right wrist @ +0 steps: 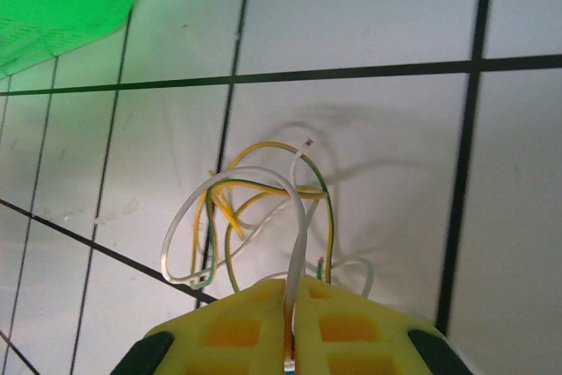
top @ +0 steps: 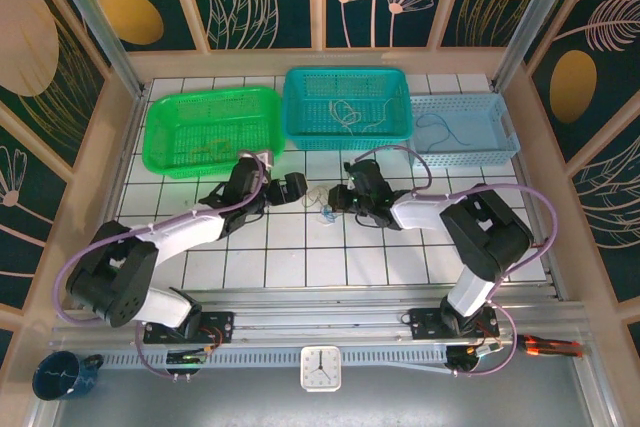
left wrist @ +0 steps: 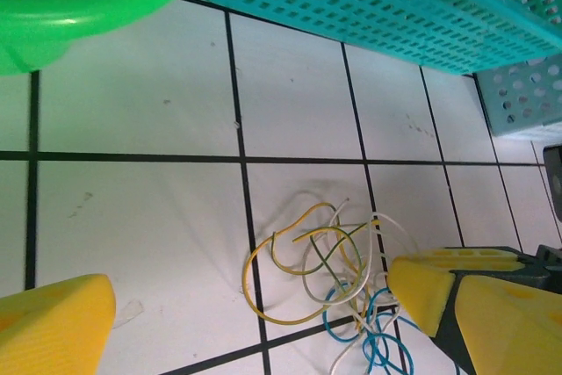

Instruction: Untangle the cables

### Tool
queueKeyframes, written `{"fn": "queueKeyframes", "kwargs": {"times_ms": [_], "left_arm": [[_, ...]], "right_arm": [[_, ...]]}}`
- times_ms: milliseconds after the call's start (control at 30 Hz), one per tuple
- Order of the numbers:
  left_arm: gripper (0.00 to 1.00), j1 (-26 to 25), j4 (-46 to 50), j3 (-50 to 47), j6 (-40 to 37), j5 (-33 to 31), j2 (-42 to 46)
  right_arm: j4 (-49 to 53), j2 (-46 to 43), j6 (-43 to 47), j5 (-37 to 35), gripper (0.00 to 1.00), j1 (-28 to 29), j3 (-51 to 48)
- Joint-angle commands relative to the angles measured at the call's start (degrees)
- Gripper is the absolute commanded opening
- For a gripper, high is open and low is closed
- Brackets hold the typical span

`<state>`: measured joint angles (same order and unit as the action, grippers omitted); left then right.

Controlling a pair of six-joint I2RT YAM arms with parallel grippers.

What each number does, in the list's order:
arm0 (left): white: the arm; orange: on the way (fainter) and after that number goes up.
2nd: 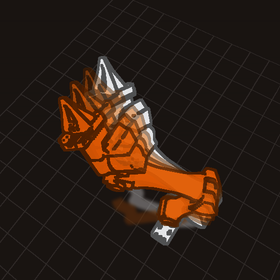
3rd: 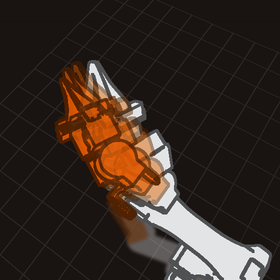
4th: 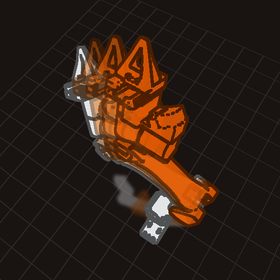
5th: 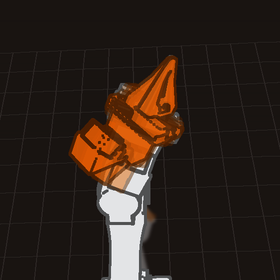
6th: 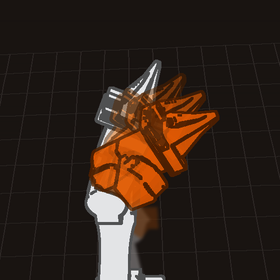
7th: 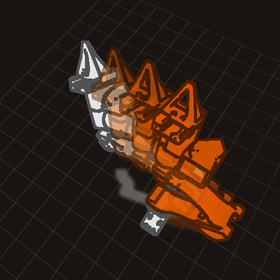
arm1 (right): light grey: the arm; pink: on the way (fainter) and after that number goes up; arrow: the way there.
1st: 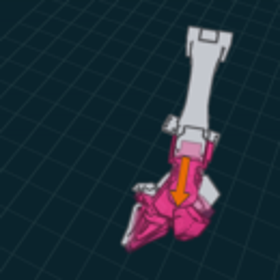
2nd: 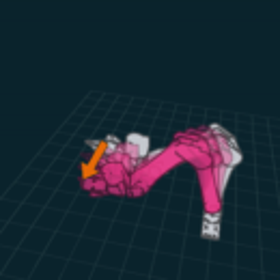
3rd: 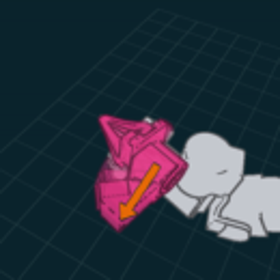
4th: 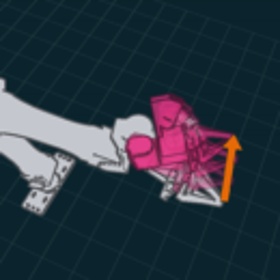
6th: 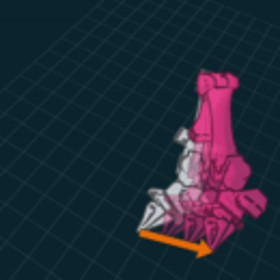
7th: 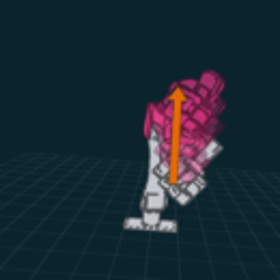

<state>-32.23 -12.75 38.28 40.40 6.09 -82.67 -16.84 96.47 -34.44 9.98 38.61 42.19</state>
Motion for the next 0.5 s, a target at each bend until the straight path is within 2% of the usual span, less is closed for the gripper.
{"fn": "queueKeyframes", "kwargs": {"times_ms": [0,100,200,300,467], "left_arm": [[0.99,-0.2,0.9,2.0,-2.2,4.4,-1.7],[0.99,-0.2,1.6,3.0,-2.7,6.3,-2.9],[0.94,-0.2,3.6,4.2,-3.4,6.8,-4.2],[0.83,-0.4,6.1,5.4,-4.2,5.8,-5.8],[0.77,-2.2,11.9,8.5,-6.5,1.7,-8.8]], "right_arm": [[-1.9,-0.5,0.5,-0.7,0.10,-0.8,-1.4],[-1.8,0.4,0.8,-1.2,0.11,-0.9,-1.2],[-1.7,0.7,1.1,-1.9,0.11,-1.0,-1.3],[-1.5,0.7,1.1,-2.1,0.11,-1.3,-1.4],[-1.4,0.5,1.2,-2.3,0.11,-1.4,-1.8]]}}
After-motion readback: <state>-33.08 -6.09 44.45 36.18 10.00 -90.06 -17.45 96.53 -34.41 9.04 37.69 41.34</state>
